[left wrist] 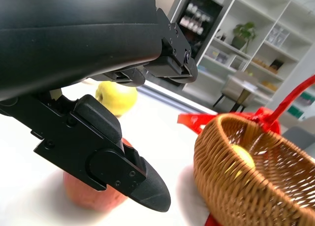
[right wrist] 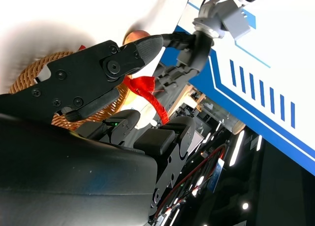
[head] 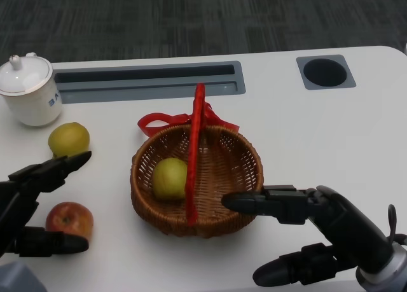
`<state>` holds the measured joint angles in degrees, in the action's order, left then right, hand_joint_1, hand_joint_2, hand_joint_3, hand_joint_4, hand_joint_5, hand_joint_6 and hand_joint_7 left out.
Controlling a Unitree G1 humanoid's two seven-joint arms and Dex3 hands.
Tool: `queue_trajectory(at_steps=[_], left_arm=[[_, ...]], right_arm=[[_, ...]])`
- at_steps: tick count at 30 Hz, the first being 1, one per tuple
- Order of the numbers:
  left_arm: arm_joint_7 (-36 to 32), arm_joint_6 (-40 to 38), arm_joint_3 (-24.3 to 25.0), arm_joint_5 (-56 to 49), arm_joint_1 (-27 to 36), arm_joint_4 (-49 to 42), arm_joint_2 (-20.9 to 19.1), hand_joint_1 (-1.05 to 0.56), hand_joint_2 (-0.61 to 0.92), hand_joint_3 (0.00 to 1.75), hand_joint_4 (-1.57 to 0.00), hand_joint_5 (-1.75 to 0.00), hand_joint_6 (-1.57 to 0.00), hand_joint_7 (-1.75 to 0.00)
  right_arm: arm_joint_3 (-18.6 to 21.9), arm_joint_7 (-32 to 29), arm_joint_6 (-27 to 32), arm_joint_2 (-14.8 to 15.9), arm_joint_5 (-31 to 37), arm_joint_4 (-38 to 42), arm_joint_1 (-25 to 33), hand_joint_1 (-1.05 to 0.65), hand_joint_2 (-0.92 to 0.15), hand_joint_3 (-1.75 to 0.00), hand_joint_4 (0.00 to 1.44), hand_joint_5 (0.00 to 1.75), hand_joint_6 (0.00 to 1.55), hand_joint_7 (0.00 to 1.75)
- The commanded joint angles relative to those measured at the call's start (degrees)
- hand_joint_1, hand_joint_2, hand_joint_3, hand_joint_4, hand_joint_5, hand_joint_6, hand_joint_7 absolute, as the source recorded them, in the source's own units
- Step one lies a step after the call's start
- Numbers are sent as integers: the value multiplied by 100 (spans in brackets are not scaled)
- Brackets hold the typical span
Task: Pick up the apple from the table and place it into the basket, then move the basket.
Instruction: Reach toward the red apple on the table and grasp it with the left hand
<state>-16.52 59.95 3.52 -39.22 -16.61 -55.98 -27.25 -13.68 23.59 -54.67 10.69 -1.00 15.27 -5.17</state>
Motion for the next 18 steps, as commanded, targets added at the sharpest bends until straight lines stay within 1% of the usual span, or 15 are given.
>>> queue_trajectory(at_steps=[1, 5, 9, 12, 14, 16, 18], left_arm=[[-343, -323, -454, -145, -220, -427, -163, -91, 68, 1, -38, -1, -39, 0], [-443, -566, -864, -46, -403, -815, -96, -88, 68, 0, -41, -2, -42, -1], [-378, -714, -1128, 125, -521, -1115, -3, -86, 67, 0, -45, -3, -45, -2], [-474, -886, -1302, 177, -587, -1254, 72, -81, 65, 0, -49, -3, -48, -2], [-622, -1001, -1430, 153, -630, -1318, 98, -78, 64, 0, -52, -4, -50, -2], [-855, -1116, -1596, 65, -684, -1383, 104, -72, 63, 0, -58, -5, -56, -3], [-1165, -1220, -1763, -24, -728, -1436, 102, -62, 62, 0, -66, -5, -64, -4]], right_arm=[[77, 3, -29, 108, -49, -54, 3, -43, -76, 0, 70, 0, 65, 0], [70, 4, -32, 123, -54, -60, 10, -43, -77, 0, 70, 0, 65, 0], [54, 1, -44, 114, -77, -67, 23, -43, -77, 0, 70, 0, 65, 0], [47, -1, -46, 115, -69, -74, 30, -43, -77, 0, 70, 0, 65, 0], [47, -2, -43, 121, -68, -83, 38, -43, -77, 0, 70, 0, 64, 0], [52, -5, -37, 131, -63, -98, 49, -43, -77, 0, 69, 0, 64, 0], [55, -3, -33, 145, -62, -121, 63, -43, -78, 0, 69, 0, 64, 0]])
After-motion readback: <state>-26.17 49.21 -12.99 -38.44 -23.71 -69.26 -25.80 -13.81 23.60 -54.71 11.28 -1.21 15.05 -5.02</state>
